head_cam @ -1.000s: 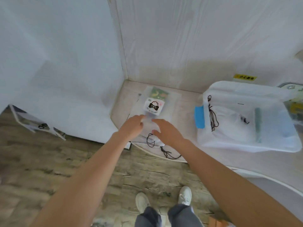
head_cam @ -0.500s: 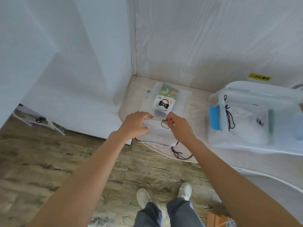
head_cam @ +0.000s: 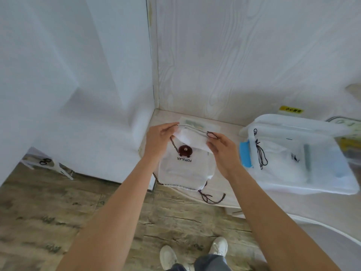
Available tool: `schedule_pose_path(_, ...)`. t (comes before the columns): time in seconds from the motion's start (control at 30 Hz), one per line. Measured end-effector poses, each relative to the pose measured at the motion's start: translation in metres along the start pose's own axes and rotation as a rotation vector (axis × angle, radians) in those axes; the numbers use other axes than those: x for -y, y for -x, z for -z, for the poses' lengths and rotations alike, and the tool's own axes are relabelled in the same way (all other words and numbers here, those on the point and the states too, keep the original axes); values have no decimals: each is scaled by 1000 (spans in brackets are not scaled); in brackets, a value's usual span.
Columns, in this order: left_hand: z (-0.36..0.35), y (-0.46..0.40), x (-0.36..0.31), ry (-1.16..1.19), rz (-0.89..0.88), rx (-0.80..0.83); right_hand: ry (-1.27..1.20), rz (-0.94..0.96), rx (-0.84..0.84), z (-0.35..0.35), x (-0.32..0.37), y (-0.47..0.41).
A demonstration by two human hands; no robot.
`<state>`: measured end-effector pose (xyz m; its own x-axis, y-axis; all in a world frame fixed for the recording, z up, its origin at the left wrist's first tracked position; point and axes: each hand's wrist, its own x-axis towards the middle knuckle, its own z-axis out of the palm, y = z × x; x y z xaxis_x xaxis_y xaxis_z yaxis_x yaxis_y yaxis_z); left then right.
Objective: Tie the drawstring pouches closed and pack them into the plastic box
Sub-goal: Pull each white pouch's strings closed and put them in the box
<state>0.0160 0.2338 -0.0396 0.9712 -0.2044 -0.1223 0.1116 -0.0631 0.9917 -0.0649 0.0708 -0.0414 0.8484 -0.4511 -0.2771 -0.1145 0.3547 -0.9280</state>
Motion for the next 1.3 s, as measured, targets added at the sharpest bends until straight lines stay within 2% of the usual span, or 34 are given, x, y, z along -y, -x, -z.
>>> schedule_pose_path(0.1,-6,2,-7,171,50,-35,-357,-85,-4,-4,12,4)
schedule_pose_path(0.23,-16,4,-17,359,242,-154,-573,-171,34,-4,18,9)
schedule_pose_path(0.37,-20,3,-15,671,411,-211,-510,-171,39,0,22,11)
schedule_pose_path(0.53,-21,3,-19,733,425,-132,-437,-110,-12,3,30,10)
schedule_pose_path(0.6,-22,-2,-24,764,434,-137,-175,-6,-20,6,35,10)
schedule_pose_path(0.73,-31,-10,-26,831,426,-126,1045,393,129,13,40,8)
schedule_pose_path(0.83,-36,-13,-25,769,413,-100,1549,480,201,15,38,-4)
schedule_pose_path(0.9,-35,-16,-28,753,401,-89,1796,474,214,19,34,-9)
schedule_pose_path(1.0,-34,-20,-38,794,405,-117,1781,330,162,25,24,-4)
schedule_pose_path(1.1,-35,-25,-42,835,370,-244,1735,205,40,27,19,4)
schedule_pose_path(1.17,-37,-30,-44,835,332,-324,1698,147,16,27,18,6)
schedule_pose_path(1.3,-41,-31,-51,806,287,-305,1641,123,-23,25,20,8)
